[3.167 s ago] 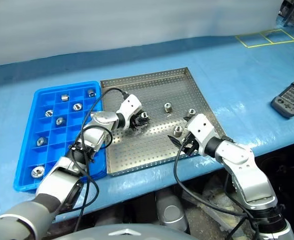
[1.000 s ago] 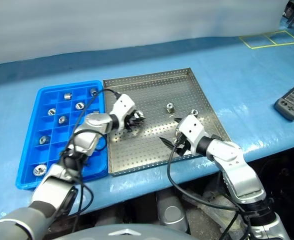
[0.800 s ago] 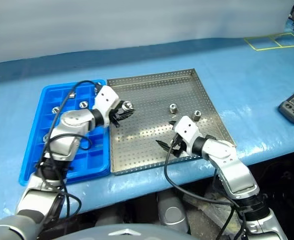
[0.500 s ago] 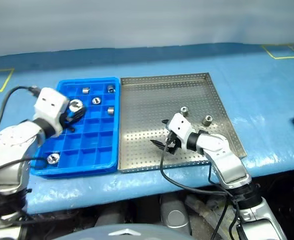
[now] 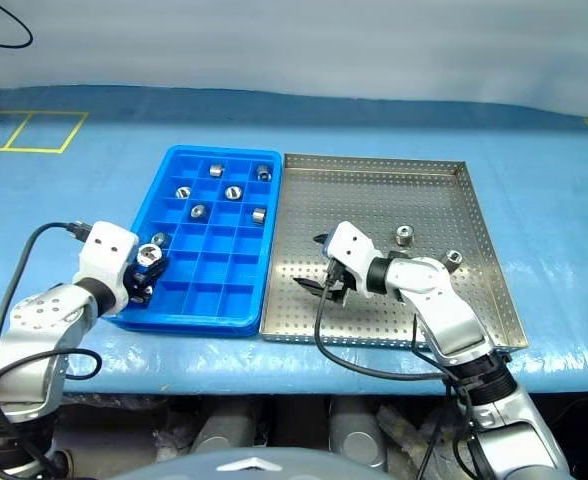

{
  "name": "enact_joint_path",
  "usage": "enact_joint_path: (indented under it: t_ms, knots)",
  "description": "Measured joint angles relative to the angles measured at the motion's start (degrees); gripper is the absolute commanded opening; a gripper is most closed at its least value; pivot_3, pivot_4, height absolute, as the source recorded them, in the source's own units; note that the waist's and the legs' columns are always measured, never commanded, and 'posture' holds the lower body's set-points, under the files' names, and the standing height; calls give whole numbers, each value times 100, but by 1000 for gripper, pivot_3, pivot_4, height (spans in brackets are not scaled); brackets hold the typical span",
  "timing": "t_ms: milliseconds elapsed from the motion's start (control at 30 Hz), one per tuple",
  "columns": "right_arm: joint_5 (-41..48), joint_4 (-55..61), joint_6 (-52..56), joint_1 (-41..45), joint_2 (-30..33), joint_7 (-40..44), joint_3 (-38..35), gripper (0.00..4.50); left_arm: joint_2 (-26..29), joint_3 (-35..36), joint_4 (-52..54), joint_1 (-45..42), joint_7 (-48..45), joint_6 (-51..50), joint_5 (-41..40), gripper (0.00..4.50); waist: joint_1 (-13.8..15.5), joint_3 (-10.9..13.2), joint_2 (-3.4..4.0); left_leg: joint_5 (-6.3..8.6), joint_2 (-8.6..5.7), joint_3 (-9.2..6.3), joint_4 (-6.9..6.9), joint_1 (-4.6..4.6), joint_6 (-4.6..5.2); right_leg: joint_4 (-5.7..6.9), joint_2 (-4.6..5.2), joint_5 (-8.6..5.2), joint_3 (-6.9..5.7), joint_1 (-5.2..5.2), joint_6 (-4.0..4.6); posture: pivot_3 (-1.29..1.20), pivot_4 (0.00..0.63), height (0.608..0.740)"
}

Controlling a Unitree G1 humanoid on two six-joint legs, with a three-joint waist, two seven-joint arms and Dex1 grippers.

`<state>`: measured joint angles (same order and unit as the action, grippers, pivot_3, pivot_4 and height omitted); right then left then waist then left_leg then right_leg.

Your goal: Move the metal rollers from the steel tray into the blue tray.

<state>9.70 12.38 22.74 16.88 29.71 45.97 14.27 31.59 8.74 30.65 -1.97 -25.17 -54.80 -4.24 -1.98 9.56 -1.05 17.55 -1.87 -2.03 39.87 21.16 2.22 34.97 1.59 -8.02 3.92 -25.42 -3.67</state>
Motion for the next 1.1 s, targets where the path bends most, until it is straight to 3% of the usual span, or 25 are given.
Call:
enact_joint_path:
  t_ms: [467,733,867,1000,1100]
  knots:
    - [-6,223,44,-187,45,-118,-133,4500,-1,-305,-364,-281,-1,188,-210,1704,-52,0,0,-1,2,1,0,0,-1,0,-4,0,0,1,2,-80,150,740]
    - [-7,229,47,-189,45,-182,-140,4500,62,-340,-384,-254,40,324,-242,4340,-63,0,1,-1,1,1,0,0,0,0,-2,0,0,2,2,-83,150,740]
    - [-10,256,47,-197,42,-259,-181,4500,-95,-252,-397,-277,54,540,-361,4340,-33,0,1,0,-1,1,0,0,1,-4,1,0,-1,3,2,-89,150,740]
    - [-157,222,94,-196,-74,-784,-477,4500,-623,-16,-150,-357,-473,1097,-1278,4340,-30,-1,0,-5,-1,2,0,5,-7,-3,5,0,0,-2,3,-99,150,740]
    - [-307,82,370,-169,-207,-1387,-796,4500,-594,-85,234,-420,-893,1400,-1704,4340,-47,-1,2,-9,2,3,-1,5,-16,0,1,-3,1,-4,12,-106,150,740]
